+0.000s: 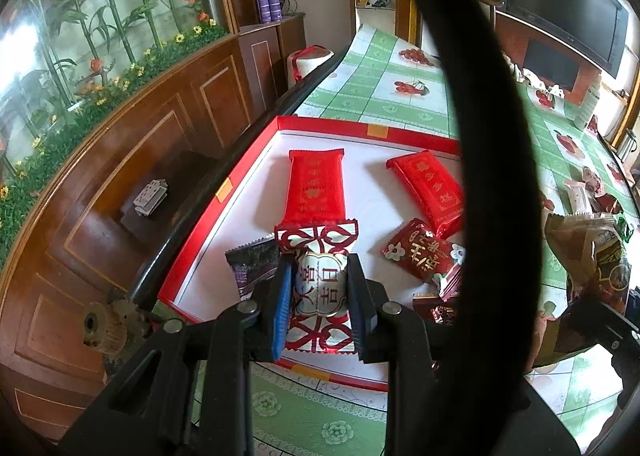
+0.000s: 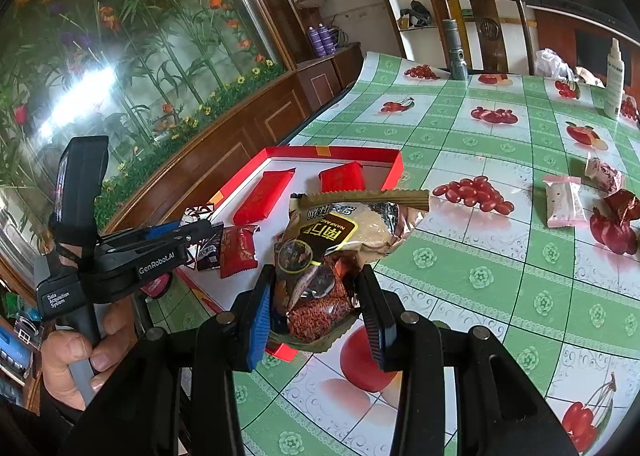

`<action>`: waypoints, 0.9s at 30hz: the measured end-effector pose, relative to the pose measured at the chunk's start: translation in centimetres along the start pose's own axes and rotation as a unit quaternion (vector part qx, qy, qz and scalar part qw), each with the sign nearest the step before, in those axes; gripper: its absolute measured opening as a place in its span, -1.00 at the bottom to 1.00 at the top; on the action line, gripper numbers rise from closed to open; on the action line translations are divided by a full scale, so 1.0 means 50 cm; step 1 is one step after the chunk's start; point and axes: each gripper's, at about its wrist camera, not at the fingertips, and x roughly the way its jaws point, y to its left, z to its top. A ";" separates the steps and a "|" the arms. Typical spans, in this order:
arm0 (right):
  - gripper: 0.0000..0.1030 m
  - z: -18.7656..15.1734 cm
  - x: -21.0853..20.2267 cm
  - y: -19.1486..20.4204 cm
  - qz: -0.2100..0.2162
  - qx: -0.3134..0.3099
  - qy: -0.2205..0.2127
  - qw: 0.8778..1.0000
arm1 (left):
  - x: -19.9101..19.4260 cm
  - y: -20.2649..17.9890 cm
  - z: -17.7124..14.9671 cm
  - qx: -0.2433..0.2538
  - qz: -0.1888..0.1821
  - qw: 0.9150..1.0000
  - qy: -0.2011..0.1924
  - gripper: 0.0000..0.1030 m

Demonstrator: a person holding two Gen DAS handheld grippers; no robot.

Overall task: Organize snacks
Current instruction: 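Carry the candy and the chocolate bag over the white tray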

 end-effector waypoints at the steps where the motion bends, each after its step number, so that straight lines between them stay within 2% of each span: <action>1: -0.23 0.000 0.001 0.000 0.000 0.000 0.001 1.000 | 0.002 -0.001 0.001 0.000 -0.001 1.000 0.001 -0.48; 14: -0.23 0.007 0.022 0.000 0.013 0.004 0.004 1.000 | 0.018 0.027 0.004 -0.014 0.002 1.000 0.010 -0.48; 22: -0.23 0.040 0.076 0.017 0.027 0.001 0.017 0.999 | 0.040 0.084 0.007 -0.043 0.013 0.999 0.021 -0.48; 27: -0.23 0.068 0.122 0.034 0.038 -0.004 0.029 0.999 | 0.066 0.099 0.015 -0.053 0.000 0.998 0.034 -0.47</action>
